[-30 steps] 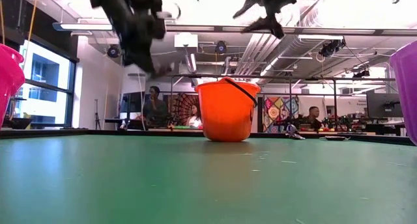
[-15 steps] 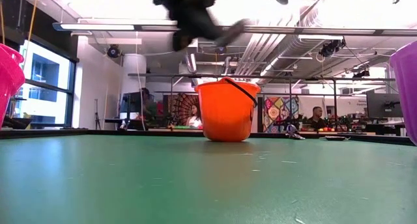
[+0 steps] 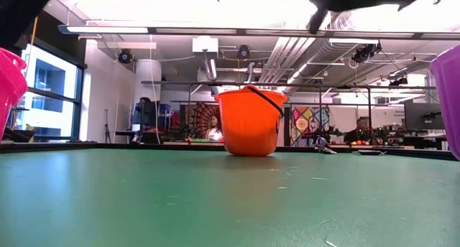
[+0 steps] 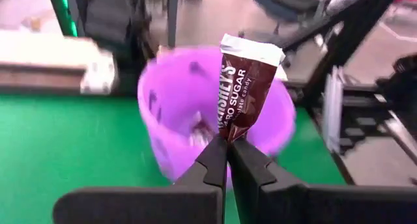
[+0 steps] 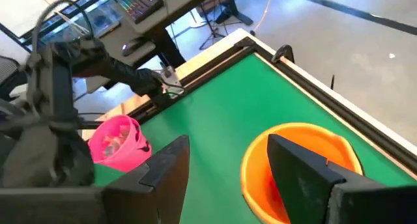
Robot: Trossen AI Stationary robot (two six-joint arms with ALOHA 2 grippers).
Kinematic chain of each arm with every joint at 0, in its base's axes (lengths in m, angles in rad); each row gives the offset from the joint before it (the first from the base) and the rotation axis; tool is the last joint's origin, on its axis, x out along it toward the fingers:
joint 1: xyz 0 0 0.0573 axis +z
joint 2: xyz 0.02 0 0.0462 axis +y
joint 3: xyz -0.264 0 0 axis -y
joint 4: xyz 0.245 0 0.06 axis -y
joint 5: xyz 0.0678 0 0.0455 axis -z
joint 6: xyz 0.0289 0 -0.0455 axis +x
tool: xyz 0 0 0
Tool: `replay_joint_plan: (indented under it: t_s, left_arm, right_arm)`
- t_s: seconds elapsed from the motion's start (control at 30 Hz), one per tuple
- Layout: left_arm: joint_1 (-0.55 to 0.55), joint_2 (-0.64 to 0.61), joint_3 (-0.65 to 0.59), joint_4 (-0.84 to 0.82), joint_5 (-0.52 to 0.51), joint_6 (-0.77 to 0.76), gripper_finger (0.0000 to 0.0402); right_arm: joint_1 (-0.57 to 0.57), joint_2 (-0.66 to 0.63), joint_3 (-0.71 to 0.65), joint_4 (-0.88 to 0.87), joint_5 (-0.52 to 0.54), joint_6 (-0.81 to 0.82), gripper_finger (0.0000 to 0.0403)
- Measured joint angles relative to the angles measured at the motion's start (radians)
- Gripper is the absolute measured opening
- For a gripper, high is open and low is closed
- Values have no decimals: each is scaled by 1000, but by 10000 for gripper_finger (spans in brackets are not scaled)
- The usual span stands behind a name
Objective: Sort candy by brand, put in halloween buckets
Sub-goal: Put the brown chocolate into the violet bucket
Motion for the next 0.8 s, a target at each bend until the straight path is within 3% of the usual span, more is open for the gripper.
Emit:
replay_joint_plan:
  t_s: [0.13,0.37,0.5,0.63,0.8]
  left_arm:
    - [3,92,64,112,0,55,0]
    - [3,186,67,344,-5,67,0]
    - [3,212,66,350,-25,73,7]
    - [5,216,67,300,-27,92,42]
    - [15,212,66,259,-22,68,116]
  right_arm:
    - [0,0,0,1,10,0,200]
    - [0,0,0,0,58,7,200]
    - [0,0,0,-2,58,10,200]
    - [0,0,0,-3,58,9,200]
    - [0,0,0,-3,58,7,200]
